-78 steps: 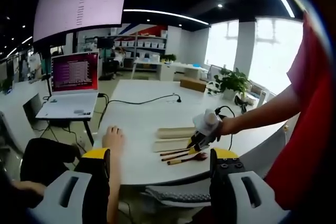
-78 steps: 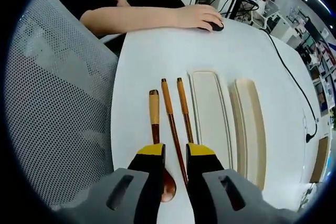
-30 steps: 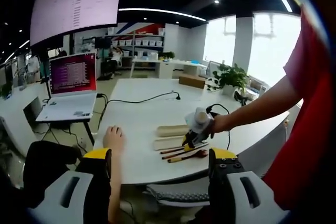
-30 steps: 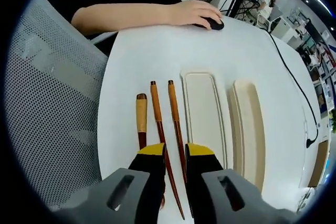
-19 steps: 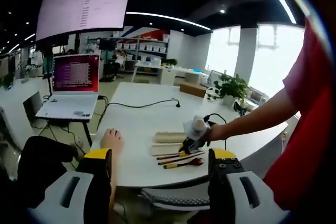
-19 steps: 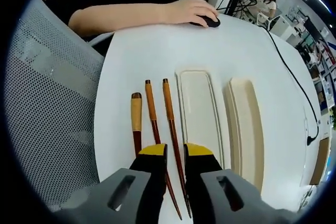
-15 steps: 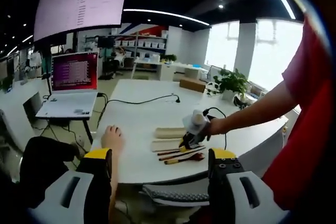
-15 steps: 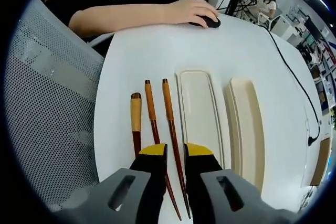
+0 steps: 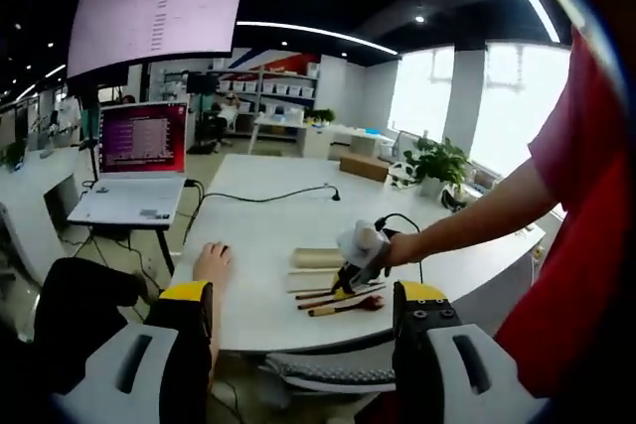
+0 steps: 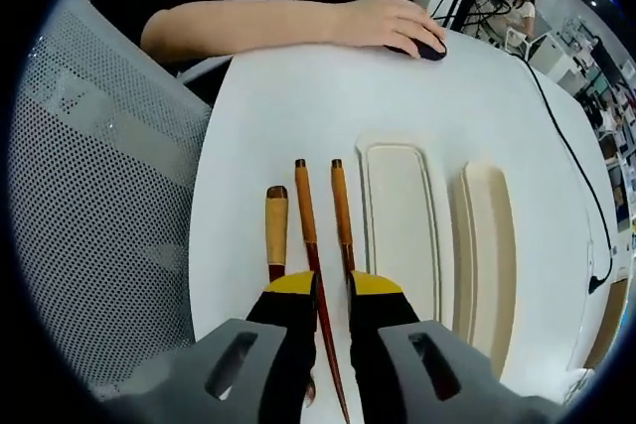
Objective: Arrange the utensils inside the cutlery case until each visible utensil rests in its matching compartment.
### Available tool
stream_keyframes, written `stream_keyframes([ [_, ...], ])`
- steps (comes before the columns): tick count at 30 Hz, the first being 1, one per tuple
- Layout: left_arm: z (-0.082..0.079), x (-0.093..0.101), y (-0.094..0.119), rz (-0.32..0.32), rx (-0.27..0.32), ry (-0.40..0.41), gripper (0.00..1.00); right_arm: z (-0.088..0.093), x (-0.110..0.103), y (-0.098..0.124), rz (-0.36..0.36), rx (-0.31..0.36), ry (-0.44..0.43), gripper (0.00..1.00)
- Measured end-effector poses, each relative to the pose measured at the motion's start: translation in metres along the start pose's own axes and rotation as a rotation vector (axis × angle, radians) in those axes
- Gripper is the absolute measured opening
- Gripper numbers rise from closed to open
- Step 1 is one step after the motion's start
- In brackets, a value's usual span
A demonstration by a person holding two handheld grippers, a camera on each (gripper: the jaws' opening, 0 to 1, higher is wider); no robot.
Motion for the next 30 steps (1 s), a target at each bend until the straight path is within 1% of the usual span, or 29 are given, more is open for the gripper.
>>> stream_keyframes([
  [1, 0.001, 0.000, 0.000, 0.000, 0.000, 0.005, 0.76, 0.001, -0.003, 0.002, 0.001, -0.011, 0.010, 0.08],
  [4, 0.003, 0.002, 0.000, 0.000, -0.007, 0.008, 0.75, 0.002, -0.004, 0.001, -0.013, -0.015, 0.015, 0.08],
  [6, 0.004, 0.003, 0.000, 0.001, -0.012, 0.007, 0.75, 0.004, -0.005, -0.003, -0.015, -0.030, 0.024, 0.08],
  [10, 0.002, 0.004, 0.000, 0.004, -0.022, -0.011, 0.75, 0.005, -0.005, -0.009, -0.018, -0.036, 0.040, 0.08],
  [14, 0.001, 0.003, 0.000, 0.000, -0.022, -0.012, 0.75, 0.001, -0.004, -0.008, -0.023, -0.035, 0.043, 0.08],
  [19, 0.002, 0.001, -0.001, 0.004, -0.017, 0.002, 0.75, -0.001, -0.006, -0.012, -0.031, -0.055, 0.063, 0.08],
  [21, 0.002, 0.000, 0.000, 0.000, -0.002, 0.013, 0.74, -0.001, -0.008, -0.013, -0.035, -0.064, 0.066, 0.08],
  [22, 0.000, -0.001, 0.002, -0.014, 0.010, 0.009, 0.74, -0.003, -0.008, -0.011, -0.041, -0.062, 0.068, 0.05],
  [24, -0.002, -0.001, 0.004, -0.025, 0.020, -0.017, 0.72, -0.005, -0.008, -0.010, -0.040, -0.079, 0.078, 0.05],
  [26, -0.003, -0.001, 0.004, -0.022, 0.017, -0.014, 0.72, -0.007, -0.009, -0.009, -0.054, -0.088, 0.080, 0.03],
  [27, -0.003, -0.001, 0.002, -0.001, 0.009, -0.009, 0.73, -0.007, -0.009, -0.009, -0.056, -0.090, 0.091, 0.02],
  [28, -0.002, -0.001, 0.002, 0.002, 0.005, -0.008, 0.73, -0.008, -0.009, -0.009, -0.063, -0.099, 0.119, 0.02],
  [29, -0.003, -0.002, 0.002, -0.006, 0.000, -0.011, 0.73, -0.010, -0.009, -0.009, -0.064, -0.103, 0.125, 0.02],
  [30, -0.003, -0.003, 0.002, -0.007, -0.003, -0.015, 0.73, -0.013, -0.009, -0.010, -0.068, -0.121, 0.120, 0.02],
])
Point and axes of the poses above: the point that each gripper's makers call its tool centre point, and the gripper's own axes: y roughly backward along the fingers, x roughly to its right, z roughly out of its underside, the point moved 8 cm from there along y, roughly backward along the fingers, and after that the axes turned 15 degrees about z, right-handed, at the moved point
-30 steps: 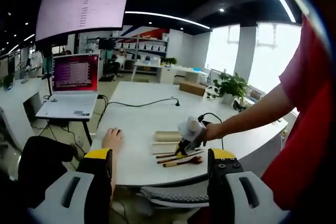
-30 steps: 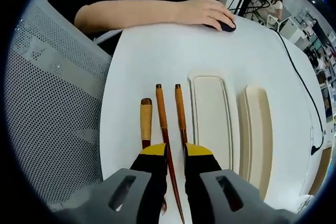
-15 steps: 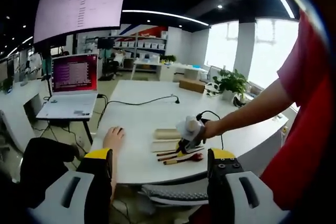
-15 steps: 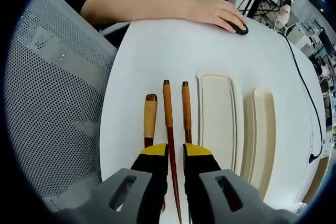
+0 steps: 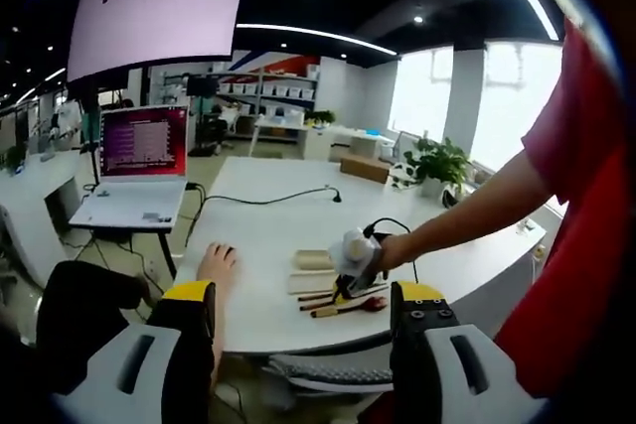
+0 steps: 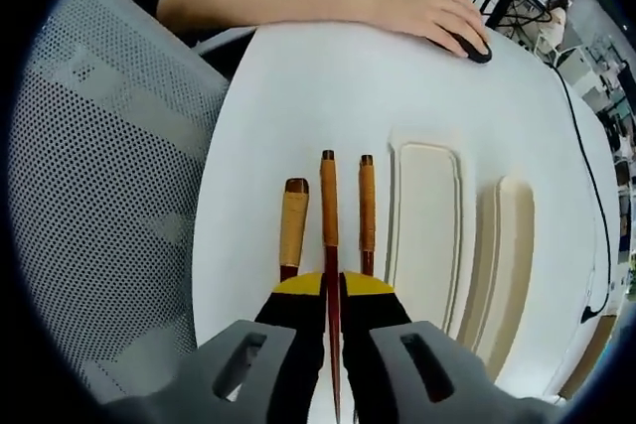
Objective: Arrange the utensils inside the cutlery case until each visible utensil rests in its matching compartment.
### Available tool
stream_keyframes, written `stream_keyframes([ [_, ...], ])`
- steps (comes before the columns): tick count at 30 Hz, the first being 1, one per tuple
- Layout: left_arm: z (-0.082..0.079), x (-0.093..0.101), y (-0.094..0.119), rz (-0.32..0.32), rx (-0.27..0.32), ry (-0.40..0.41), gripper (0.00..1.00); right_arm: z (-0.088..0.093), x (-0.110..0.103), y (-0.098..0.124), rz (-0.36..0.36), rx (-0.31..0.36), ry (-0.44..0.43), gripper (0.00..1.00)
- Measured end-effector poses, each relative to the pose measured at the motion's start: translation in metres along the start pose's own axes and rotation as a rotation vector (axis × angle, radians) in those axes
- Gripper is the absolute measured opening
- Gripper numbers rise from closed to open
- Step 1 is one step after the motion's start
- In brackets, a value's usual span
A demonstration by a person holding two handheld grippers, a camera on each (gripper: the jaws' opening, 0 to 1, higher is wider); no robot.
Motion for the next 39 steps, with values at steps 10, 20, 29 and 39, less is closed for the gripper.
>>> stream_keyframes([
  [10, -0.002, -0.003, -0.002, 0.009, -0.016, -0.008, 0.74, -0.004, -0.001, 0.000, -0.014, -0.057, 0.038, 0.02],
  [20, -0.006, -0.011, -0.004, 0.007, -0.049, -0.035, 0.74, -0.010, 0.003, -0.002, -0.052, -0.141, -0.007, 0.02],
  [29, -0.010, -0.013, 0.003, -0.083, -0.079, -0.151, 0.74, -0.012, 0.003, -0.003, -0.044, -0.176, 0.025, 0.02],
  [39, -0.009, -0.009, -0.004, -0.028, -0.001, -0.036, 0.80, -0.012, 0.003, -0.003, -0.050, -0.166, 0.030, 0.02],
])
Point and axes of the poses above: the point that each gripper's makers call its tool centre point, and the gripper's own axes: y roughly backward along the fingers, x roughly to its right, z roughly out of its underside, the point moved 8 cm from there along y, roughly backward along the fingers, and after that the axes turned 15 degrees about z, right-handed, at the moved point
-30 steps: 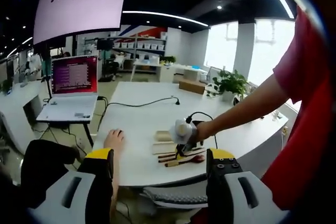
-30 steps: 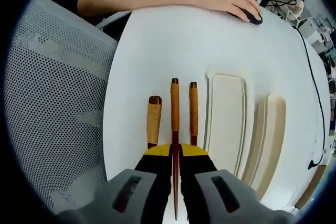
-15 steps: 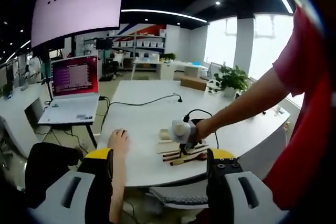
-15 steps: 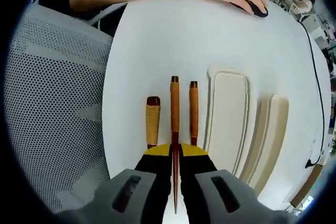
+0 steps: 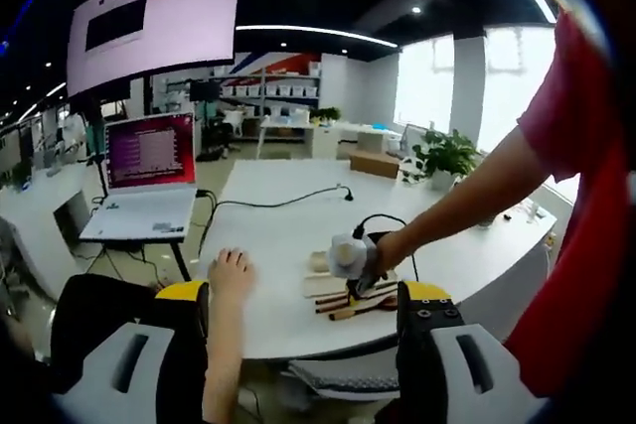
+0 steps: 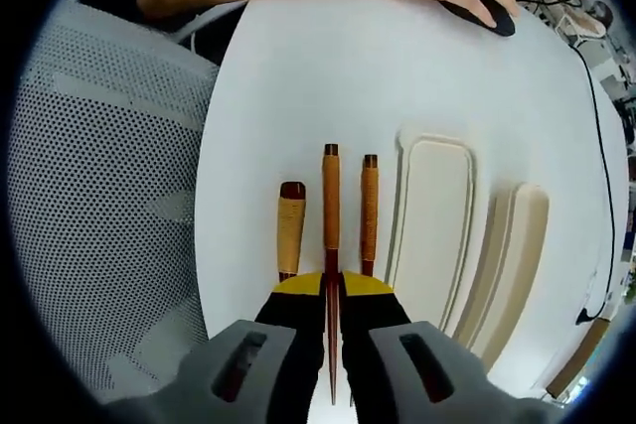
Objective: Arrange the utensils inside the cutlery case until each visible utensil rests in its matching compartment.
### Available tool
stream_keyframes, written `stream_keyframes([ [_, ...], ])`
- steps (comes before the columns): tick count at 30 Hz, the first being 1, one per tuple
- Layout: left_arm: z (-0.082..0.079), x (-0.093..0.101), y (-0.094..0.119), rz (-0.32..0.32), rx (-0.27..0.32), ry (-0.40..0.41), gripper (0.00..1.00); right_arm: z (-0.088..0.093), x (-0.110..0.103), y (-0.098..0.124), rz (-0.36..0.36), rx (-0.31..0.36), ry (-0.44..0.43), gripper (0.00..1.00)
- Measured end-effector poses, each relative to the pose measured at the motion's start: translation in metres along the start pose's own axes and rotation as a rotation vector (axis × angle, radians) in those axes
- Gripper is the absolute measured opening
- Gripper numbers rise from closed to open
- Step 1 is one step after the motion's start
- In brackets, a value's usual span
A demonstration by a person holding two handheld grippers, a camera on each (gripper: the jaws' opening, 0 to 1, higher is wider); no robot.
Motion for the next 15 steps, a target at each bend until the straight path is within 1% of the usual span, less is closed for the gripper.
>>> stream_keyframes([
  [4, 0.003, 0.003, -0.004, 0.025, 0.005, 0.007, 0.80, 0.000, -0.001, 0.000, 0.009, -0.001, -0.013, 0.02],
  [7, 0.011, 0.003, -0.007, 0.032, -0.014, 0.030, 0.80, 0.001, 0.000, 0.000, 0.007, 0.004, -0.015, 0.02],
  [12, 0.012, 0.008, -0.006, 0.044, 0.001, 0.038, 0.80, 0.002, 0.001, 0.000, -0.003, 0.022, -0.026, 0.02],
  [15, 0.015, 0.005, -0.004, 0.041, 0.010, 0.046, 0.80, 0.002, 0.000, 0.001, -0.002, 0.028, -0.015, 0.01],
])
Point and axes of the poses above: the point that each gripper's makers call its tool centre point, and the gripper's own axes: y roughly backward along the fingers, x roughly to its right, z roughly out of its underside, the point moved 8 cm from there along y, roughly backward along the fingers, and after that the axes turned 15 degrees about z, right-handed, at the moved point
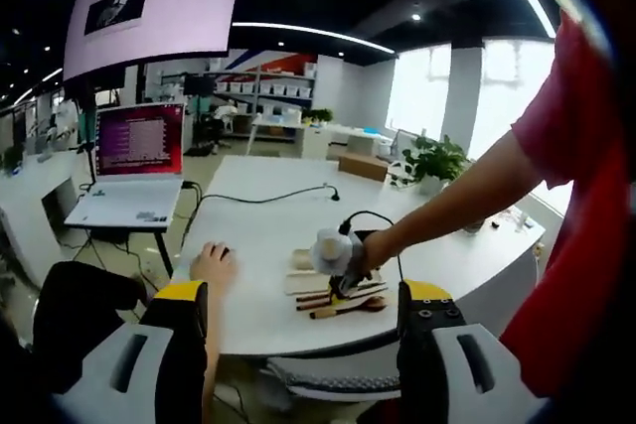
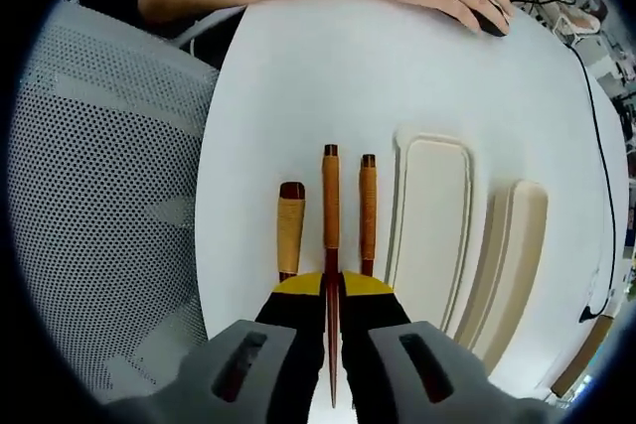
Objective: Arrange the utensils inside the cutlery case until each visible utensil rests in its matching compartment.
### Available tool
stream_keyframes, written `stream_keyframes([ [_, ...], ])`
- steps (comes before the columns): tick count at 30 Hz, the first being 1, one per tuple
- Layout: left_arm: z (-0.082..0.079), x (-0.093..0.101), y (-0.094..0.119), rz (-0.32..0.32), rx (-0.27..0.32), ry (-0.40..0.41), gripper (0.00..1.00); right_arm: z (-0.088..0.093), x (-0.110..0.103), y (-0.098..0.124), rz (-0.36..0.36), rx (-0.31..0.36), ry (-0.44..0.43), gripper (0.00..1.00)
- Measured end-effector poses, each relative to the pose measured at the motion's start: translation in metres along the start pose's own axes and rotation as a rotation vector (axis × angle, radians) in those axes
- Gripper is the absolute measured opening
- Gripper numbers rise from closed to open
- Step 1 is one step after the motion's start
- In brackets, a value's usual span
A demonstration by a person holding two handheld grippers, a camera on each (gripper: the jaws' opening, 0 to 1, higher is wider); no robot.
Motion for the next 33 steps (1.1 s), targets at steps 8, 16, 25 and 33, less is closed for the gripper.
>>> stream_keyframes([
  [8, 0.004, -0.002, 0.006, -0.033, -0.008, 0.002, 0.80, -0.003, -0.002, 0.001, 0.020, -0.013, 0.059, 0.01],
  [16, 0.001, -0.006, 0.011, -0.053, 0.006, -0.020, 0.79, 0.003, -0.003, 0.005, 0.062, -0.008, 0.088, 0.00],
  [25, 0.004, -0.002, 0.021, -0.060, 0.007, -0.018, 0.78, 0.004, 0.005, 0.027, 0.058, 0.022, 0.064, 0.00],
  [33, 0.000, -0.003, 0.027, -0.080, 0.026, -0.014, 0.78, 0.006, 0.007, 0.042, 0.060, 0.018, 0.173, 0.00],
])
Point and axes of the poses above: the point that each gripper's makers call its tool centre point, and the gripper's own axes: y roughly backward along the fingers, x roughly to its right, z roughly out of its underside, the point moved 8 cm from there along y, roughly backward along the fingers, and after that the axes turned 15 degrees about z, right-handed, at the moved point
